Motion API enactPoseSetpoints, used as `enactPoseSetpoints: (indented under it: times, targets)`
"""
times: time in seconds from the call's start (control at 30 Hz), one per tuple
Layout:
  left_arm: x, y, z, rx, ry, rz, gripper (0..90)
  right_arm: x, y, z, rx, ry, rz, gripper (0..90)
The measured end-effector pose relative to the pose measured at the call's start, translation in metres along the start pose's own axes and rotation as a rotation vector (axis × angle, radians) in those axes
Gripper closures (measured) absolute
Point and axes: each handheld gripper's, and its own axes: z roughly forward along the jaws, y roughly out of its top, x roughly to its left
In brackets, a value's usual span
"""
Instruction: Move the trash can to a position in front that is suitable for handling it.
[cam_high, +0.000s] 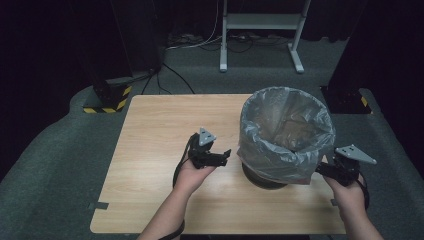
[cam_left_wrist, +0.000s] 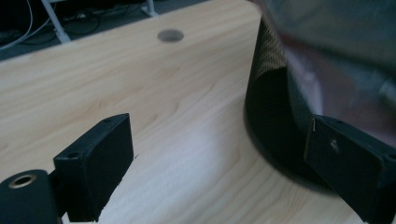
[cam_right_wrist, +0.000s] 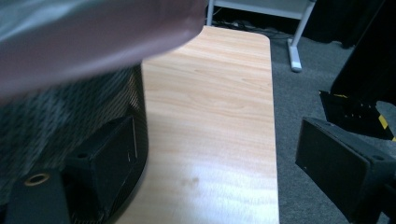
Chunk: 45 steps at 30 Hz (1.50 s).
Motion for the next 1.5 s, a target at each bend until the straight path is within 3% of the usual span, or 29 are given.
enactPoseSetpoints:
  times: [0.1, 0.23, 0.33, 0.4, 0.47, 0.5, 0.7, 0.97, 1.27, 1.43, 1.5]
  targets:
    - [-0.007, 0.011, 0.008, -0.001, -0.002, 0.022, 8.3, 0.0, 0.006, 0.008, -0.012, -0.012, 0.005, 12.3]
    - [-0.013, 0.014, 0.014, 0.005, -0.007, 0.032, 8.4, 0.0, 0.011, 0.015, -0.032, 0.0, -0.006, 12.7]
    - [-0.012, 0.012, 0.014, 0.001, -0.016, 0.027, 8.5, 0.002, 0.013, 0.017, -0.039, 0.015, -0.013, 17.0]
    - [-0.011, 0.011, 0.013, -0.002, -0.016, 0.021, 8.4, 0.007, 0.014, 0.016, -0.043, 0.011, -0.043, 22.2]
    - [-0.008, 0.01, 0.01, -0.001, -0.004, 0.02, 8.3, 0.012, 0.015, 0.017, -0.048, -0.001, -0.058, 25.6]
    - [-0.005, 0.009, 0.008, -0.002, 0.003, 0.017, 8.4, 0.022, 0.017, 0.019, -0.051, -0.006, -0.055, 30.1]
    - [0.014, 0.0, -0.007, 0.003, 0.039, -0.003, 8.8, 0.042, 0.018, 0.025, -0.065, 0.019, -0.043, 30.7]
    - [0.036, -0.007, -0.022, 0.003, 0.072, -0.03, 10.0, 0.071, 0.024, 0.034, -0.073, 0.047, -0.067, 30.7]
    - [0.045, -0.009, -0.027, 0.008, 0.085, -0.034, 10.2, 0.084, 0.026, 0.039, -0.08, 0.046, -0.055, 31.5]
    - [0.048, -0.011, -0.027, 0.009, 0.08, -0.047, 9.6, 0.081, 0.026, 0.04, -0.077, 0.038, -0.043, 25.5]
    - [0.051, -0.016, -0.029, 0.012, 0.085, -0.06, 9.6, 0.078, 0.025, 0.038, -0.08, 0.054, -0.01, 21.0]
